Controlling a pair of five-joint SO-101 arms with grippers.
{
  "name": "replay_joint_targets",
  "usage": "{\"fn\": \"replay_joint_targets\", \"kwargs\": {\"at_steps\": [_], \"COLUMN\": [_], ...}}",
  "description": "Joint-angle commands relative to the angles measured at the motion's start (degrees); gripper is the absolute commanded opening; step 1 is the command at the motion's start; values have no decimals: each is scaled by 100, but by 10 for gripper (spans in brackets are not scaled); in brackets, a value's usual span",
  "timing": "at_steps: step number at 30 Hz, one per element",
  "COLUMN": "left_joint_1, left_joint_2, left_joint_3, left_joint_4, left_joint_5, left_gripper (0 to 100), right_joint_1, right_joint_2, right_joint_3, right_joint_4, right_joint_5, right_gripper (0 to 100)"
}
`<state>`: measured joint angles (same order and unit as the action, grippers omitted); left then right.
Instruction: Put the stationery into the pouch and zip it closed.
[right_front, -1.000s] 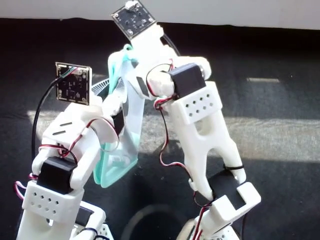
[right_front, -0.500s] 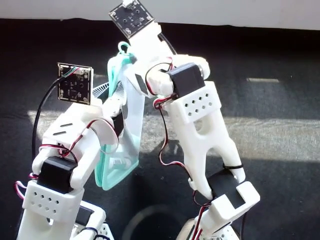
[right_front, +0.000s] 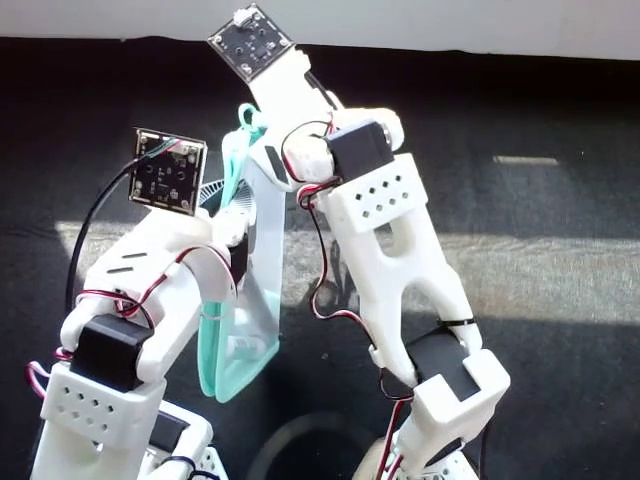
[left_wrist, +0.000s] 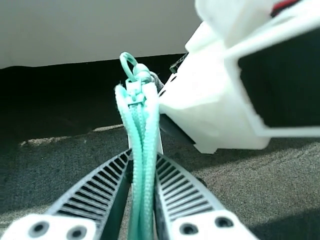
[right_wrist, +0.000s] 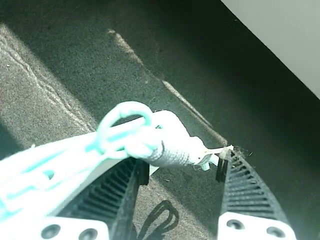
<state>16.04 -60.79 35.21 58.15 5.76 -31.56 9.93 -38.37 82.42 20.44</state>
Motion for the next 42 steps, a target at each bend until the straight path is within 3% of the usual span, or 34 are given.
{"fn": "replay_joint_targets", "kwargs": {"at_steps": [1, 4, 7, 18, 28, 35, 42], "left_joint_1": [215, 224, 242, 207, 198, -136, -136], "left_joint_2": [-101, -277, -435, -514, -514, -479, -514], "left_joint_3": [-470, -462, -453, -444, -444, -444, 92], "left_joint_4": [0, 26, 26, 369, 360, 352, 9], "left_joint_5": [-343, -756, -1064, -1301, -1301, -1310, -1310], "left_gripper": [10, 10, 10, 10, 10, 10, 10], "right_joint_1": [13, 31, 31, 4, 251, 338, 321], "right_joint_2": [22, 22, 4, -743, -910, -963, -971], "right_joint_3": [-171, -171, -171, -119, -110, -127, -171], "right_joint_4": [-110, -110, -119, 198, 796, 1675, 1692], "right_joint_5": [633, 1055, 1319, 1292, 97, 132, 97], "right_gripper": [223, 150, 8, 5, 5, 5, 5]}}
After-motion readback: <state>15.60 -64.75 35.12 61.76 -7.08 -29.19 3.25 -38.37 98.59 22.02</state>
